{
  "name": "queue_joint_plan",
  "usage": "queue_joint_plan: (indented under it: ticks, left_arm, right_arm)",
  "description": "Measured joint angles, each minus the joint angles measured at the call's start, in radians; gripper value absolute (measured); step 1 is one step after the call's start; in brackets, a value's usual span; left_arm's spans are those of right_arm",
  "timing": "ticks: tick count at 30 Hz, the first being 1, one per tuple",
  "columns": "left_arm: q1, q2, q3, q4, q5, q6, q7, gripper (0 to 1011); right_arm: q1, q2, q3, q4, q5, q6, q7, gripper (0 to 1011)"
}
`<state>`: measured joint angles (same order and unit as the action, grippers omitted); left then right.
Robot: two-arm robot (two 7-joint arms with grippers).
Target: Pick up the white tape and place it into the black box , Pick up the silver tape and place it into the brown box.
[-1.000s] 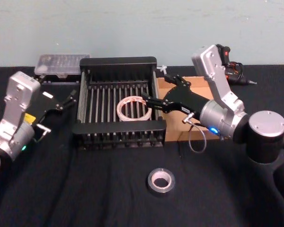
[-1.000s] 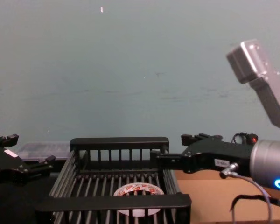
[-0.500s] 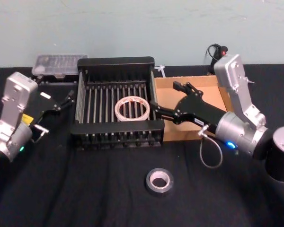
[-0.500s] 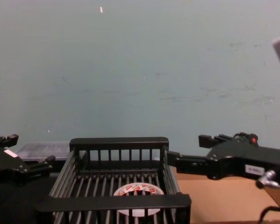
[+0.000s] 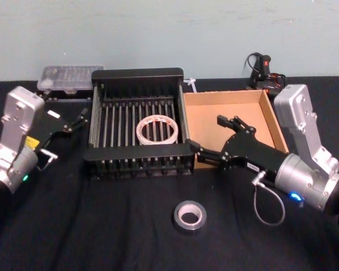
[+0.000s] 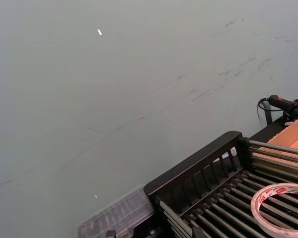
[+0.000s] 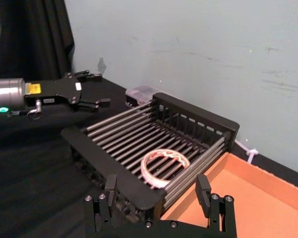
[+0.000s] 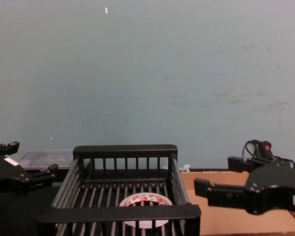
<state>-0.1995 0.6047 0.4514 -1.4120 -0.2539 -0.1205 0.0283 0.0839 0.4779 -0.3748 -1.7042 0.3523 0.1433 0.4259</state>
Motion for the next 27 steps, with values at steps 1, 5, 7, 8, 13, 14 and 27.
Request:
queue_joint_plan:
  ticks: [1, 5, 7, 8, 13, 14, 27]
  left_arm:
    - [0.0, 0.0, 0.0, 0.0, 0.0, 0.0, 0.0, 1001]
    - [0.0, 0.0, 0.0, 0.0, 0.0, 0.0, 0.0, 1001]
    - [0.0, 0.0, 0.0, 0.0, 0.0, 0.0, 0.0, 1001]
    - [0.0, 0.0, 0.0, 0.0, 0.0, 0.0, 0.0, 1001]
    - [0.0, 0.0, 0.0, 0.0, 0.0, 0.0, 0.0, 1001]
    - [0.0, 0.0, 0.0, 0.0, 0.0, 0.0, 0.0, 1001]
    - [0.0, 0.0, 0.0, 0.0, 0.0, 0.0, 0.0, 1001]
  right_arm:
    - [-0.012, 0.009, 0.001, -0.012, 0.002, -0.001, 0.0, 1002]
    - [-0.044, 0.036, 0.007, -0.044, 0.008, -0.001, -0.002, 1002]
    - [-0.053, 0.044, 0.009, -0.052, 0.011, 0.002, -0.002, 1002]
    - [-0.058, 0.048, 0.01, -0.056, 0.013, 0.004, -0.002, 1002]
    - [-0.083, 0.077, 0.011, -0.08, 0.022, 0.035, 0.0, 1002]
    - [-0.085, 0.082, 0.01, -0.084, 0.022, 0.042, 0.0, 1002]
    - [-0.093, 0.133, -0.026, -0.124, 0.023, 0.161, 0.005, 1002]
